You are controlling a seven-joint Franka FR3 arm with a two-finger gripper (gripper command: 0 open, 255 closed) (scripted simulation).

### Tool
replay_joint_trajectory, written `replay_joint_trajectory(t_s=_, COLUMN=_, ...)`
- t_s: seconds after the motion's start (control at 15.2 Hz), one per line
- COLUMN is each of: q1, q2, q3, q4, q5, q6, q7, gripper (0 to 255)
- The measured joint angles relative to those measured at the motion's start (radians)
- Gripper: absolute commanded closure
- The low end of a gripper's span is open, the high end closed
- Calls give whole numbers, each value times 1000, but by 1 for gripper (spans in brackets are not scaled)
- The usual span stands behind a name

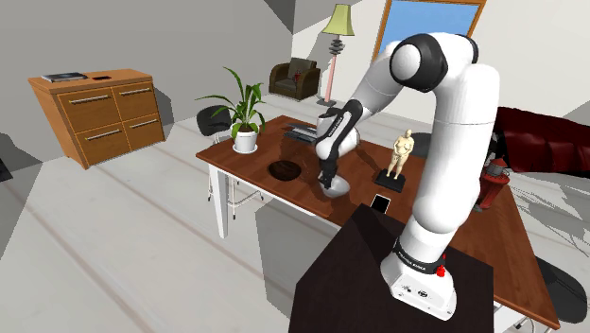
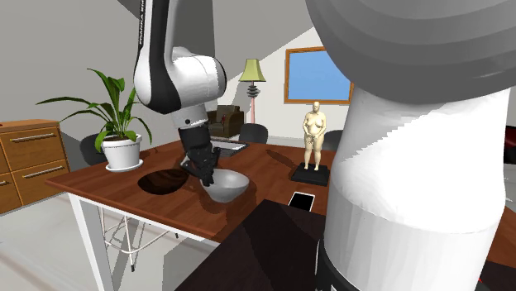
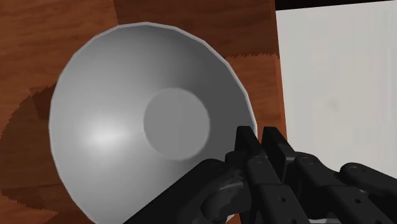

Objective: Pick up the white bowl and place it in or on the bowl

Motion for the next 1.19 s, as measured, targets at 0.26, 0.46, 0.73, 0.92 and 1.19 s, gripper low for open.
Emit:
replay_joint_trajectory(t_s=0.26, q1=4, q2=-57, q3=-5, q4=-2, q5=-9, q6=-53, q7=-1, gripper=255)
replay_joint_trajectory(t_s=0.46, q1=7, q2=-100, q3=-8, q4=-6, q5=-17, q6=-93, q7=0, gripper=255)
replay_joint_trajectory(t_s=0.73, q1=9, q2=-153, q3=-11, q4=1, q5=-23, q6=-151, q7=-4, gripper=255)
replay_joint_trajectory(t_s=0.92, q1=22, q2=-109, q3=7, q4=92, q5=8, q6=-203, q7=-5, gripper=255)
replay_joint_trajectory(t_s=1.19, q1=31, q2=-5, q3=31, q4=264, q5=56, q6=-274, q7=-12, gripper=255)
